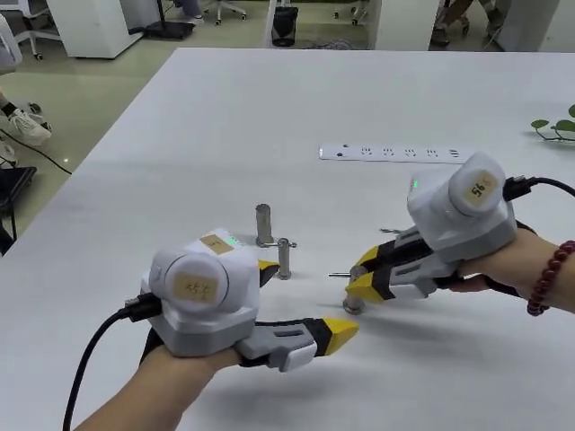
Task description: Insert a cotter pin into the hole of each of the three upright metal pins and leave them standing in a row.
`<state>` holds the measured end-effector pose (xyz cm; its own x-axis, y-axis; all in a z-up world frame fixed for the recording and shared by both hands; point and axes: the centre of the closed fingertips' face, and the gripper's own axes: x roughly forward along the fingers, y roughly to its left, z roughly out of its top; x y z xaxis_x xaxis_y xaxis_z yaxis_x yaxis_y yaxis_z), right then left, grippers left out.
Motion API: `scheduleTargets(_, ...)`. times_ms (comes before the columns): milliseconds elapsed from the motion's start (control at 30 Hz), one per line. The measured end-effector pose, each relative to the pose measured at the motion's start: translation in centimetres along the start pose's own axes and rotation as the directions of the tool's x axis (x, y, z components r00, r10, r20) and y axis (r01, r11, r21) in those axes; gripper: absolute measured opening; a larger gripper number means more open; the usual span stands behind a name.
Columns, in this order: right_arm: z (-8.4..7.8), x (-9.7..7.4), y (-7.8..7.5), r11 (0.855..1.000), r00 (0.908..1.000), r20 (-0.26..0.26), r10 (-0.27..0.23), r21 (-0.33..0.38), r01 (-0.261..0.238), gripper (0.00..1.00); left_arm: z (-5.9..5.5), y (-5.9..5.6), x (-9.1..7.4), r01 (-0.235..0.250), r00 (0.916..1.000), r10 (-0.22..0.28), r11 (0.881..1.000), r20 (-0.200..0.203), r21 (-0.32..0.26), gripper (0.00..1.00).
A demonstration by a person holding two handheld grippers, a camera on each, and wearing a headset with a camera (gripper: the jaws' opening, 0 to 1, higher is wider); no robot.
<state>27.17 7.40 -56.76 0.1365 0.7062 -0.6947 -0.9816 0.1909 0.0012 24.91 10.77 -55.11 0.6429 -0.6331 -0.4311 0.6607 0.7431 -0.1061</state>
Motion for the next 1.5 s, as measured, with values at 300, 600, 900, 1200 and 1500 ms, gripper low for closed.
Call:
scheduleTargets(300, 0.4, 0.0, -0.9, 1.000, 0.9999, -0.011, 0.008, -0.016, -0.008, 0.08, 0.4, 0.2, -0.8, 0.001, 0.9999, -0.001, 1.000, 0.012, -0.017, 0.84)
scheduleTargets(600, 1.0, 0.1, -1.5, 1.000, 0.9999, -0.005, 0.015, -0.017, -0.016, 0.08, 0.2, 0.8, -1.5, -0.021, 0.9998, 0.021, 1.000, 0.001, -0.002, 0.92)
scheduleTargets(900, 1.1, 0.0, -2.3, 1.000, 1.0000, 0.001, -0.003, -0.020, 0.003, 0.08, 0.1, 1.6, -2.0, -0.047, 0.9989, 0.047, 0.999, -0.003, 0.016, 0.94)
scheduleTargets(1200, 1.3, 0.4, -3.1, 1.000, 0.9998, 0.015, -0.012, -0.013, 0.012, 0.08, -0.2, 2.2, -2.0, -0.060, 0.9982, 0.060, 0.998, -0.006, 0.017, 0.94)
scheduleTargets(1500, 1.3, 1.0, -3.7, 0.999, 1.0000, 0.003, -0.007, -0.036, 0.007, 0.08, -0.7, 2.3, -1.9, -0.061, 0.9980, 0.061, 0.998, -0.015, 0.017, 0.94)
